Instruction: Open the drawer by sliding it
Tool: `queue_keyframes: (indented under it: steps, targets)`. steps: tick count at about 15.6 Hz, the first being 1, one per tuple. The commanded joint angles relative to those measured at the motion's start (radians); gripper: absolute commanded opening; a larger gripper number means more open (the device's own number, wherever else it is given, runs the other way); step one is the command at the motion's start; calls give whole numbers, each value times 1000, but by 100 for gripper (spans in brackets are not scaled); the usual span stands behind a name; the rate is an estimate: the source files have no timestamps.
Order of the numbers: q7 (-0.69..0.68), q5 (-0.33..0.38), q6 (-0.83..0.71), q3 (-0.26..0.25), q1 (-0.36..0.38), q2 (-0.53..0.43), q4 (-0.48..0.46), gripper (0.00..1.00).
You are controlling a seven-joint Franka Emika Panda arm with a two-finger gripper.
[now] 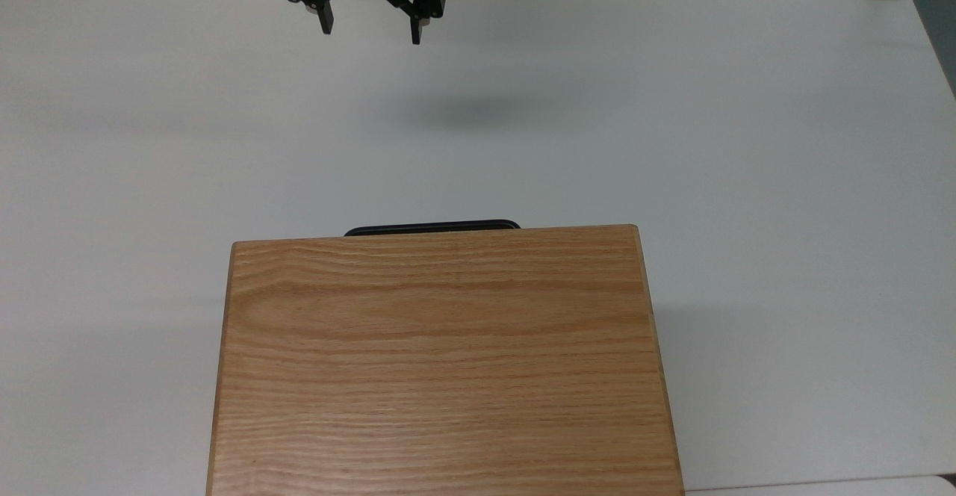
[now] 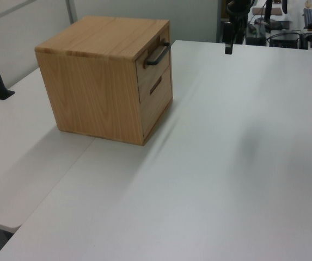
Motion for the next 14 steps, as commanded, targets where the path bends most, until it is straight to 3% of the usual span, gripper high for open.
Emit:
queue_keyframes:
  steps: [1, 11, 14]
  targets:
    - [4, 4, -4, -8, 10, -19, -25, 100]
    - [10, 4, -24, 4, 16, -7, -23, 100]
    - [104, 21, -16, 0, 20, 47, 32, 99]
